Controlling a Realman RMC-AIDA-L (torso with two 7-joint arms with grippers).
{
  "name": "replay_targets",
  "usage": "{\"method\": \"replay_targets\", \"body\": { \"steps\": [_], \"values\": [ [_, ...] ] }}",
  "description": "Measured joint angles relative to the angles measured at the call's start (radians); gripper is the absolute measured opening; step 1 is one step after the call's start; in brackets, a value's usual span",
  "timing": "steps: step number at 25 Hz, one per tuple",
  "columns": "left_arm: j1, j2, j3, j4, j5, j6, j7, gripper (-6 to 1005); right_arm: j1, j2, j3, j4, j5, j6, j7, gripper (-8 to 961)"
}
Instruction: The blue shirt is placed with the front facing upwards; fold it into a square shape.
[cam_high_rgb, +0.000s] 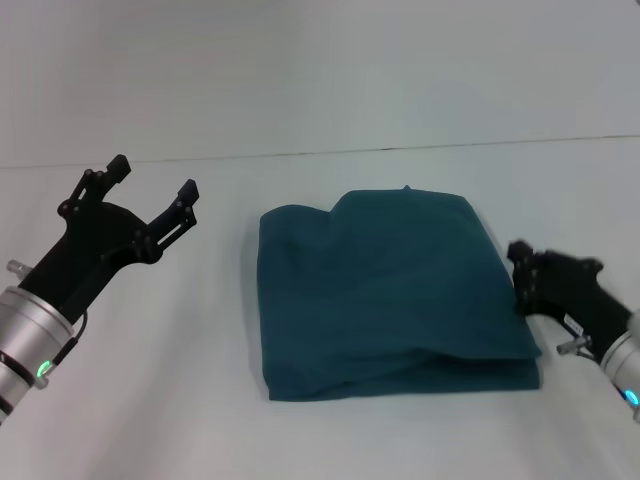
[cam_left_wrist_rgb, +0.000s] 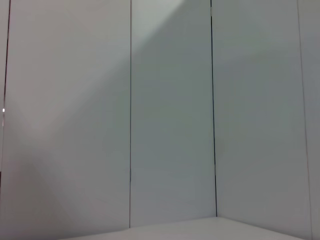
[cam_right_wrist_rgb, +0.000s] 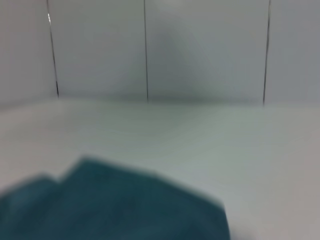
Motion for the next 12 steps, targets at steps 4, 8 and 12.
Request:
{"method": "replay_targets", "body": {
  "steps": [4,8,12],
  "values": [
    [-0.001,0.0,-0.001,0.004,-0.001,-0.001,0.0,919,0.038,0.001,-0.034,0.005,-0.048,-0.157,-0.03,5],
    [-0.005,0.0,-0.012,0.0,-0.002,-0.002,0.009,918,0.112,0.006,-0.064,0.029,-0.102,-0.123,-0.037,5],
    [-0.007,-0.001,-0.016,0.0,-0.001,-0.002,0.014,918,0.222,0.01,-0.081,0.087,-0.149,0.023,-0.075,5]
  ]
}}
